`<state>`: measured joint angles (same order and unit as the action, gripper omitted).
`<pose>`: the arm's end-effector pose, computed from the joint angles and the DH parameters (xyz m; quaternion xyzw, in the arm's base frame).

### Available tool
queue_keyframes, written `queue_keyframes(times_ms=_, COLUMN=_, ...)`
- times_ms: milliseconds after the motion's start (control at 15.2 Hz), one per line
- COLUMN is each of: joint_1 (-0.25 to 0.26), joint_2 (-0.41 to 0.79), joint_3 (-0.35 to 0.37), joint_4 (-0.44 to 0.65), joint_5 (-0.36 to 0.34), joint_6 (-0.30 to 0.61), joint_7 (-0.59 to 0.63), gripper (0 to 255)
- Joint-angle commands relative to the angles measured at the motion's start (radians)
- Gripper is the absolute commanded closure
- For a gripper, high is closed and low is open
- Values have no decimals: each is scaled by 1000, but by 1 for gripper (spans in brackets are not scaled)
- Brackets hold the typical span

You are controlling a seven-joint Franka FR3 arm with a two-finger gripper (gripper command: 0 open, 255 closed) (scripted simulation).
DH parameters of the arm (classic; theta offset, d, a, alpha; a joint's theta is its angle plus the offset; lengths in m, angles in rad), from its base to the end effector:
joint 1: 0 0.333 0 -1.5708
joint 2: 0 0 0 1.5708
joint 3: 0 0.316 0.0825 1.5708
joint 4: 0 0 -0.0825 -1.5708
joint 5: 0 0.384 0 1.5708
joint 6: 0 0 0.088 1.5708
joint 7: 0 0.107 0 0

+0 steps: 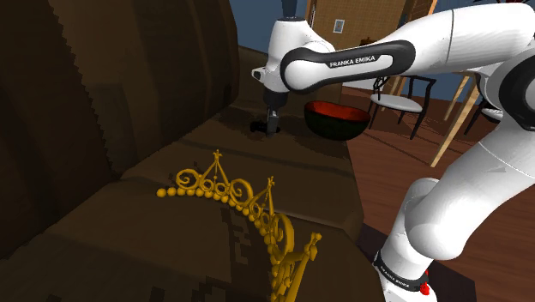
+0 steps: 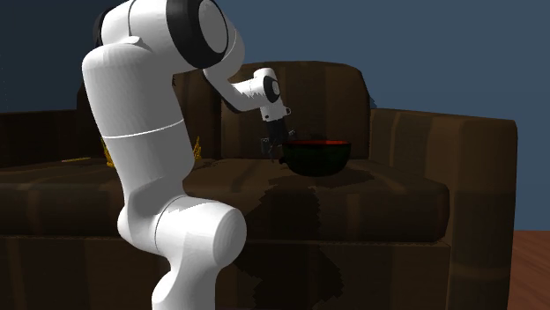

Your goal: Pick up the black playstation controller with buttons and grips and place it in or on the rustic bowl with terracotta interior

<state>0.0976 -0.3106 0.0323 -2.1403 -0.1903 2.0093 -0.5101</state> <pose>0.4775 0.0525 0.5520 0.9306 0.3423 0.0696 0.1094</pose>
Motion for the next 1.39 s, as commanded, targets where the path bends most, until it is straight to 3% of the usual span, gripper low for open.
queue_keyframes(times_ms=0, joint_1=0, joint_2=0, joint_3=0, joint_4=0, joint_5=0, joint_6=0, joint_7=0, gripper=255)
queue_keyframes(times_ms=594, joint_1=0, joint_2=0, joint_3=0, joint_4=0, joint_5=0, joint_6=0, joint_7=0, gripper=255)
queue_keyframes(times_ms=1320, joint_1=2, joint_2=4, joint_3=2, joint_4=151, joint_5=10, joint_6=-145, joint_7=-25, gripper=255)
